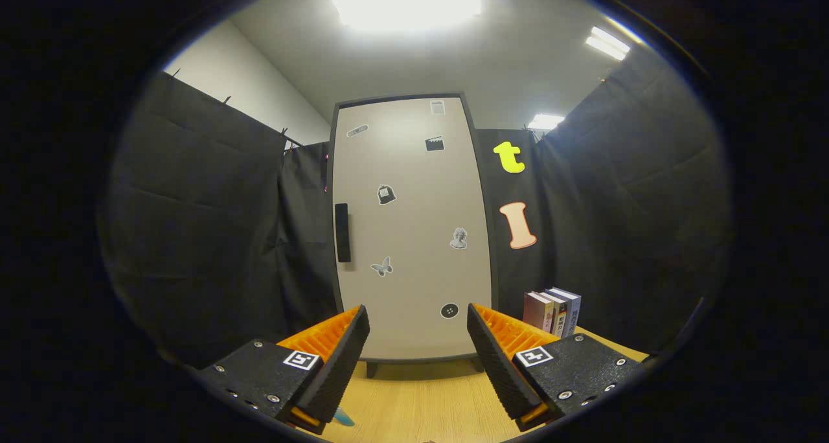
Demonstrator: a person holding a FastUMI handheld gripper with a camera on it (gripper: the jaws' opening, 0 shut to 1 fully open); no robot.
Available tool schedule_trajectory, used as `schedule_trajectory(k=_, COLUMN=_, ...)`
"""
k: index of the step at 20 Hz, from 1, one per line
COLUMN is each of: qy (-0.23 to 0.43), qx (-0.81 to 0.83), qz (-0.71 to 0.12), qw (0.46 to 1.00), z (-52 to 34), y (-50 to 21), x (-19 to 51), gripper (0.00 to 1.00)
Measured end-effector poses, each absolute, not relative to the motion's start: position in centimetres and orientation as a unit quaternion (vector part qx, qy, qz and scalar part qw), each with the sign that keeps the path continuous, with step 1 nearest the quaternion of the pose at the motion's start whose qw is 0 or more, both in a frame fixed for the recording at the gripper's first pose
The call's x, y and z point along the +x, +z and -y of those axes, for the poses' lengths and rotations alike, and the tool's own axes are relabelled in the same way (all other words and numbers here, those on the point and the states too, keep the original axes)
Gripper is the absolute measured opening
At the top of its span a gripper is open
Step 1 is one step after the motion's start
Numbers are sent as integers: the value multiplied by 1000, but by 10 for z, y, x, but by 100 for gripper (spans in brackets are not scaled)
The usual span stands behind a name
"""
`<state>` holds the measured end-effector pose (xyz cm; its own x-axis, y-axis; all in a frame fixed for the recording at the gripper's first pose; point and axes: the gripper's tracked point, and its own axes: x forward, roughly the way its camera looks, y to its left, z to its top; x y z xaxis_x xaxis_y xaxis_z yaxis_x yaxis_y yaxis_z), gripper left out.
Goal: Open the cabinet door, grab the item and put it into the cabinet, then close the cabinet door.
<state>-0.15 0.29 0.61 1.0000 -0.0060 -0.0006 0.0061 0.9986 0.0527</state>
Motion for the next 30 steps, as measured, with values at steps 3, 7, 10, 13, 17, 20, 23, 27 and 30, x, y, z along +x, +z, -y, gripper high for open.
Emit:
schedule_trajectory(k=3, qy=-2, qx=21, qz=2, qw=1000, z=-5, y=10, x=3, gripper=94)
schedule_trajectory(k=7, qy=8, qx=26, qz=0, qw=1000, z=-10, y=20, x=22, gripper=94)
schedule_trajectory(k=10, qy=18, qx=26, qz=-6, qw=999, z=-18, y=29, x=47, gripper=94)
schedule_trajectory(k=13, qy=25, qx=26, qz=-1, qw=999, z=-29, y=41, x=68, gripper=94)
schedule_trajectory(k=17, qy=38, qx=29, qz=8, qw=999, z=-46, y=60, x=99, gripper=94)
schedule_trajectory(k=20, qy=48, qx=31, qz=16, qw=998, z=-61, y=72, x=123, gripper=94)
schedule_trajectory(k=23, qy=60, qx=39, qz=20, qw=997, z=-78, y=81, x=148, gripper=94)
schedule_trajectory(k=27, qy=81, qx=53, qz=18, qw=995, z=-102, y=86, x=183, gripper=94)
schedule_trajectory(k=30, qy=85, qx=57, qz=3, qw=995, z=-115, y=82, x=210, gripper=94)
